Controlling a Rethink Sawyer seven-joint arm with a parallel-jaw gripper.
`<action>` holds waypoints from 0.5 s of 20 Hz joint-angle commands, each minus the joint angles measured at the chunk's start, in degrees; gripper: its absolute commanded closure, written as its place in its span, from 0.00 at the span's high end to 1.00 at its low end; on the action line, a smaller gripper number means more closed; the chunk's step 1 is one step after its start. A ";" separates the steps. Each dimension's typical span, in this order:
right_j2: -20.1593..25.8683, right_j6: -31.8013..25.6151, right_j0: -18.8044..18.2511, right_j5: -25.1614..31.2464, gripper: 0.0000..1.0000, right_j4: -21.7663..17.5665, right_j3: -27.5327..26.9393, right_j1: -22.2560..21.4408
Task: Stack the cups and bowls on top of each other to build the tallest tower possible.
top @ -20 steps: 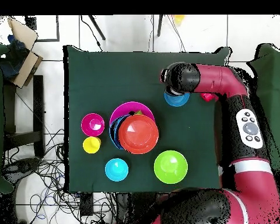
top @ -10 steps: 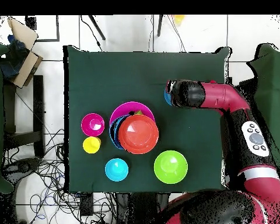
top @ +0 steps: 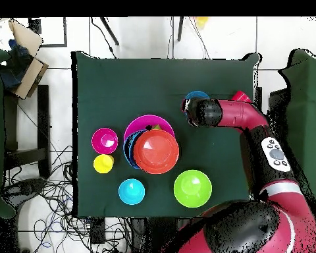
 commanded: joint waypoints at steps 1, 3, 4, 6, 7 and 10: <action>1.31 -8.36 2.33 0.29 1.00 -4.16 -2.27 3.37; 1.19 -8.10 2.65 0.08 1.00 -4.26 -2.86 3.79; 1.14 -8.04 2.66 0.03 1.00 -4.28 -2.88 3.85; 1.04 -7.93 2.67 -0.21 1.00 -4.36 -2.79 3.92; 1.02 -7.94 2.71 -0.26 1.00 -4.39 -3.06 4.14; 0.94 -7.84 2.86 -0.61 1.00 -4.55 -3.52 4.60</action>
